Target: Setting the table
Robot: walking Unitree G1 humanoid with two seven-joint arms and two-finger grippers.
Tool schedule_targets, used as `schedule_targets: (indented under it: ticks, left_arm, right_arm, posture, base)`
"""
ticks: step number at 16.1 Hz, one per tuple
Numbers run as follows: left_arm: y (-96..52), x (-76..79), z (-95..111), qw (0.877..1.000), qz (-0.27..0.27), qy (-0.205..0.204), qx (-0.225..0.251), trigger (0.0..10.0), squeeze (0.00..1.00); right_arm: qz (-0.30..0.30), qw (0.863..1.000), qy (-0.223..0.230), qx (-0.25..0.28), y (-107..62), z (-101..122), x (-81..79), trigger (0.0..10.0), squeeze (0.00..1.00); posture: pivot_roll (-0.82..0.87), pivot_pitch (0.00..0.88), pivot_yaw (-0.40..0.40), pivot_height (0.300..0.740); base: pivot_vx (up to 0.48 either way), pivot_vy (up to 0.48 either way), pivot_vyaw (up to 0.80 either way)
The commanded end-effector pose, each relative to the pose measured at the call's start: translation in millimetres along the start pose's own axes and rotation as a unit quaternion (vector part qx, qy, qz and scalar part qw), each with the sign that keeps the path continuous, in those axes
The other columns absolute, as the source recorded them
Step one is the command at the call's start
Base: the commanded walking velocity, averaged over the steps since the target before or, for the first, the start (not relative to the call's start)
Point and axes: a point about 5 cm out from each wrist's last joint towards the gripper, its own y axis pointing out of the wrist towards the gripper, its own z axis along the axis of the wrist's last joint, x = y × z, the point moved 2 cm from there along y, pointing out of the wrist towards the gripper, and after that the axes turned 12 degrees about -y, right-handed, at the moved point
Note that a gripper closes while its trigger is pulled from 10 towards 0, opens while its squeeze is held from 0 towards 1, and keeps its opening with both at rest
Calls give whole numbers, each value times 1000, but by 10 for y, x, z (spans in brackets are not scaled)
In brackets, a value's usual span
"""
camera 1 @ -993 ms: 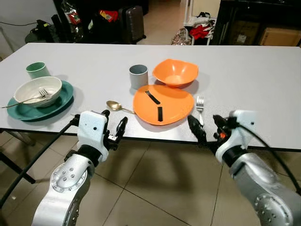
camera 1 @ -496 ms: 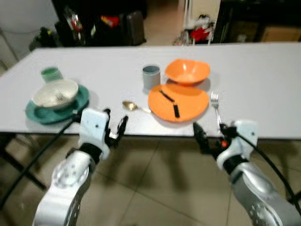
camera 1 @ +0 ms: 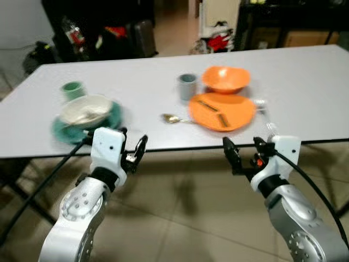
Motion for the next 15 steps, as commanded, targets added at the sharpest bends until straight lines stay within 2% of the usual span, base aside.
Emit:
schedule_targets:
  ticks: [1, 4, 7, 10, 13, 15]
  left_arm:
    - [-32, -86, -21, 1000, 26, -9, -4, 10000, 0]
    - [-35, -96, -71, 998, 51, -19, -16, 10000, 0]
    - [-39, -106, -41, 998, 59, -21, -4, 10000, 0]
    - [-38, -100, 2, 998, 62, -25, 3, 10000, 0]
    - [-36, -91, 18, 998, 60, -25, 5, 10000, 0]
    - [-39, -90, 22, 998, 60, -25, 6, 10000, 0]
  right_arm:
    - [18, 1000, -2, 11, 42, 54, -60, 10000, 1000]
    - [30, 999, -36, 9, 104, 79, -66, 10000, 1000]
    - [44, 998, -37, 14, 135, 97, -93, 10000, 1000]
    - [61, 997, -30, 20, 156, 111, -131, 10000, 1000]
    - [68, 997, -29, 7, 179, 84, -141, 10000, 1000]
    - [71, 997, -32, 9, 185, 90, -140, 10000, 1000]
  posture:
    - [-93, 0, 57, 740]
    - [-88, 0, 42, 740]
    - [-81, 0, 29, 740]
    - [-76, 0, 20, 740]
    - [-71, 0, 18, 740]
    - [-69, 0, 17, 740]
  base:
    - [0, 0, 0]
    - [0, 0, 0]
    - [0, 0, 0]
    - [284, 0, 0]
    - [315, 0, -756]
    - [311, 0, 0]
